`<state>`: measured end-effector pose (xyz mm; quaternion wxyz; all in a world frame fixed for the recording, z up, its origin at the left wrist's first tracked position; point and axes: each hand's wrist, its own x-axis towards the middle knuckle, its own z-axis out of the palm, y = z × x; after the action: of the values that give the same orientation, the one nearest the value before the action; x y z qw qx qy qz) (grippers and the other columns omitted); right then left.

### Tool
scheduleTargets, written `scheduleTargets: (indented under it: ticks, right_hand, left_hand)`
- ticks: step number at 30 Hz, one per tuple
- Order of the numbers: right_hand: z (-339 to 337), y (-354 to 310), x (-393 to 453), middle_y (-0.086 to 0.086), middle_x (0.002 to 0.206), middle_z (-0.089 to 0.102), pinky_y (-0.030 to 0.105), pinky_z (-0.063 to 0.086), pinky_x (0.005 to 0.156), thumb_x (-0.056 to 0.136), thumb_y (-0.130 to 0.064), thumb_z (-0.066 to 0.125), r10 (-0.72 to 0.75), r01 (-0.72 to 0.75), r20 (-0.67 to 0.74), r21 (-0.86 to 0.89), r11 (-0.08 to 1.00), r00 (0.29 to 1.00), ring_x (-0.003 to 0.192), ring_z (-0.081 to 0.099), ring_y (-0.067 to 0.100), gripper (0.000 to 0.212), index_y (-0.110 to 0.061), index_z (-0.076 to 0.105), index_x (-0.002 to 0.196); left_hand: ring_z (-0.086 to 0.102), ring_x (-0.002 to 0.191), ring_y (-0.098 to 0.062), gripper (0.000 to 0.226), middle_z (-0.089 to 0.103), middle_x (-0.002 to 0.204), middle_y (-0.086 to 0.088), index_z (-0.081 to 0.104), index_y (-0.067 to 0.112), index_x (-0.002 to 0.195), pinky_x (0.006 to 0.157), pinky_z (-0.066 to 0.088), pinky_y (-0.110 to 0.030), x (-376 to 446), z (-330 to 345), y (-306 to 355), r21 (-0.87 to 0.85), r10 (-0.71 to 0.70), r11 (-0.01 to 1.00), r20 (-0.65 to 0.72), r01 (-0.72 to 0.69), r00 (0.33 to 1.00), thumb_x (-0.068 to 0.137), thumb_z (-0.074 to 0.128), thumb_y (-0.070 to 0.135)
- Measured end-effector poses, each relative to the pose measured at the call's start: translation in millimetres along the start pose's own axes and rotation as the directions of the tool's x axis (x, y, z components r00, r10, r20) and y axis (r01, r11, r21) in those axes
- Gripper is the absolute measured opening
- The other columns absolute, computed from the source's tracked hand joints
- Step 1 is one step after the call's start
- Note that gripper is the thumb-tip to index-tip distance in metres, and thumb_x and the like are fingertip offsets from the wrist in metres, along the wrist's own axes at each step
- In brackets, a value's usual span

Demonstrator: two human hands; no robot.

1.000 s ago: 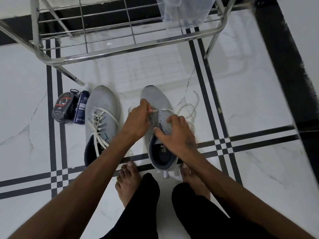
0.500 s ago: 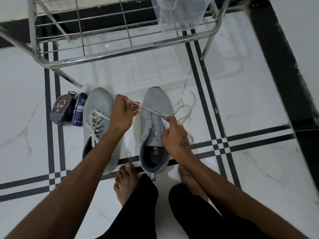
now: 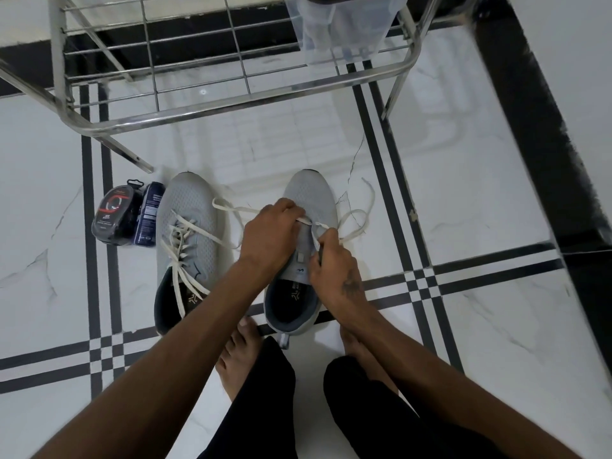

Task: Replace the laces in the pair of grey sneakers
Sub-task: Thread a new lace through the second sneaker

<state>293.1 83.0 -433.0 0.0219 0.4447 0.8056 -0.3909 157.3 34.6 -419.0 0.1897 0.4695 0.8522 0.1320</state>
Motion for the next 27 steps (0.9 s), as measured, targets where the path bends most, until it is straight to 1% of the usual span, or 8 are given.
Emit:
scheduleTargets:
  ticks: [3, 7, 12, 16, 19, 22, 25, 27]
  right_hand:
    - [2.3, 1.7, 0.2, -0.006, 0.075, 0.049, 0.039, 0.049, 0.065, 0.099, -0.028, 0.043, -0.025, 0.025, 0.012, 0.002, 1.000, 1.000, 0.071, 0.058, 0.024, 0.012, -0.023, 0.033, 0.098]
    - [4.7, 2.2, 0.4, -0.004, 0.081, 0.050, 0.031, 0.040, 0.063, 0.098, -0.022, 0.047, -0.033, 0.033, 0.020, -0.024, 0.999, 0.999, 0.069, 0.053, 0.018, 0.019, -0.024, 0.028, 0.101]
    - [4.6, 5.8, -0.1, -0.008, 0.076, 0.050, 0.025, 0.037, 0.058, 0.098, -0.018, 0.046, 0.040, -0.039, -0.013, 0.018, 0.999, 0.999, 0.064, 0.051, 0.012, 0.016, -0.022, 0.033, 0.106]
    - [2.8, 4.7, -1.8, -0.008, 0.073, 0.049, 0.025, 0.034, 0.057, 0.098, -0.017, 0.046, 0.058, -0.057, -0.032, 0.029, 0.998, 0.998, 0.061, 0.049, 0.008, 0.022, -0.013, 0.038, 0.119]
    - [0.5, 4.9, -2.7, -0.007, 0.071, 0.049, 0.027, 0.033, 0.056, 0.098, -0.018, 0.045, 0.048, -0.047, -0.029, 0.030, 0.998, 0.998, 0.064, 0.052, 0.014, 0.014, -0.016, 0.038, 0.111]
    - [-3.8, 4.6, -4.1, -0.006, 0.067, 0.052, 0.026, 0.033, 0.050, 0.099, -0.026, 0.048, -0.007, 0.009, -0.026, 0.097, 0.995, 1.000, 0.059, 0.051, 0.008, 0.010, -0.021, 0.039, 0.100]
    - [-8.2, 5.0, -4.9, -0.009, 0.072, 0.059, 0.031, 0.044, 0.058, 0.102, -0.040, 0.042, 0.006, 0.018, -0.102, 0.234, 0.972, 0.995, 0.065, 0.058, 0.011, 0.016, -0.025, 0.048, 0.100]
    - [-14.8, 7.6, 0.3, -0.009, 0.087, 0.062, 0.032, 0.048, 0.068, 0.103, -0.032, 0.041, 0.036, 0.034, -0.226, 0.299, 0.954, 0.974, 0.079, 0.060, 0.012, 0.016, -0.027, 0.054, 0.110]
  left_hand:
    - [0.058, 0.098, -0.027, 0.017, 0.060, 0.108, -0.005, 0.064, 0.009, 0.102, 0.073, 0.049, -0.041, 12.1, 0.6, 3.2, 0.055, -0.049, 0.997, 0.005, 0.048, 0.999, 0.095, 0.056, 0.022]
    - [0.056, 0.104, -0.030, 0.018, 0.055, 0.116, -0.013, 0.053, 0.004, 0.112, 0.075, 0.044, -0.038, 16.4, 2.6, 1.3, 0.226, -0.064, 0.974, 0.125, 0.034, 0.990, 0.097, 0.056, 0.013]
    - [0.053, 0.076, -0.028, 0.012, 0.061, 0.095, -0.014, 0.039, 0.010, 0.096, 0.066, 0.038, -0.037, 9.9, -6.1, -13.2, -0.119, -0.165, 0.979, 0.024, 0.166, 0.986, 0.095, 0.050, 0.006]
    - [0.066, 0.089, -0.032, 0.002, 0.067, 0.098, -0.012, 0.045, 0.008, 0.098, 0.083, 0.054, -0.051, -1.2, -13.4, -37.7, -0.467, -0.407, 0.816, -0.047, 0.340, 0.912, 0.100, 0.046, 0.009]
    - [0.067, 0.083, -0.026, 0.012, 0.066, 0.091, -0.001, 0.050, 0.014, 0.093, 0.073, 0.052, -0.040, -12.4, -11.6, -50.1, -0.467, -0.518, 0.784, -0.132, 0.408, 0.845, 0.102, 0.050, 0.022]
    - [0.064, 0.083, -0.021, 0.006, 0.062, 0.099, 0.007, 0.058, 0.023, 0.096, 0.069, 0.040, -0.030, -20.4, -8.2, -49.3, -0.249, -0.385, 0.911, -0.230, 0.329, 0.894, 0.096, 0.060, 0.028]
    - [0.065, 0.086, -0.023, 0.019, 0.061, 0.115, 0.003, 0.064, 0.021, 0.113, 0.070, 0.045, -0.031, -16.7, -10.9, -39.3, -0.143, -0.215, 0.973, -0.273, 0.181, 0.938, 0.095, 0.061, 0.026]
    - [0.065, 0.083, -0.022, 0.023, 0.061, 0.117, 0.004, 0.066, 0.021, 0.118, 0.071, 0.045, -0.030, -9.8, -13.3, -27.3, -0.125, -0.100, 0.990, -0.237, 0.072, 0.966, 0.097, 0.059, 0.026]
